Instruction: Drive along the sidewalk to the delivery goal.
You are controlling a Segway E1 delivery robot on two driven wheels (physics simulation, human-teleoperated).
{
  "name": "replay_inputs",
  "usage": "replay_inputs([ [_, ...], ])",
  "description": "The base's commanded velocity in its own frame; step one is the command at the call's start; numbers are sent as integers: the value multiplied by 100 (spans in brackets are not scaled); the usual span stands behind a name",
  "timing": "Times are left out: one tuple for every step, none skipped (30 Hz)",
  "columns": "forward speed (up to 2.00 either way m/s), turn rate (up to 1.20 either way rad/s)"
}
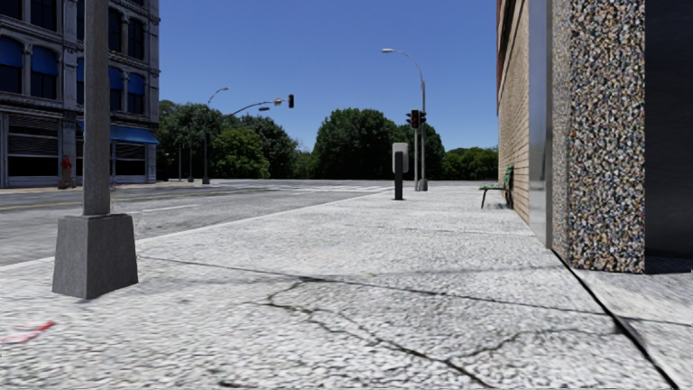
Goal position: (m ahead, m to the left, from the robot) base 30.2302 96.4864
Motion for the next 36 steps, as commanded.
replay_inputs([
  [200,0],
  [200,0],
  [200,0],
  [200,0],
  [200,0],
  [200,-2],
  [200,-16],
  [200,-16],
  [200,-22],
  [200,-23],
  [200,-23],
  [200,-23],
  [200,-24],
  [200,-24],
  [200,-24],
  [200,-24],
  [200,-24],
  [200,-24],
  [200,-24],
  [200,-24],
  [200,-24],
  [200,-24],
  [200,-24],
  [200,-24],
  [200,-24],
  [200,-24],
  [200,-24],
  [200,-24],
  [200,-12],
  [200,-12],
  [200,-1],
  [200,0],
  [200,0],
  [200,0],
  [200,0],
  [200,0],
])
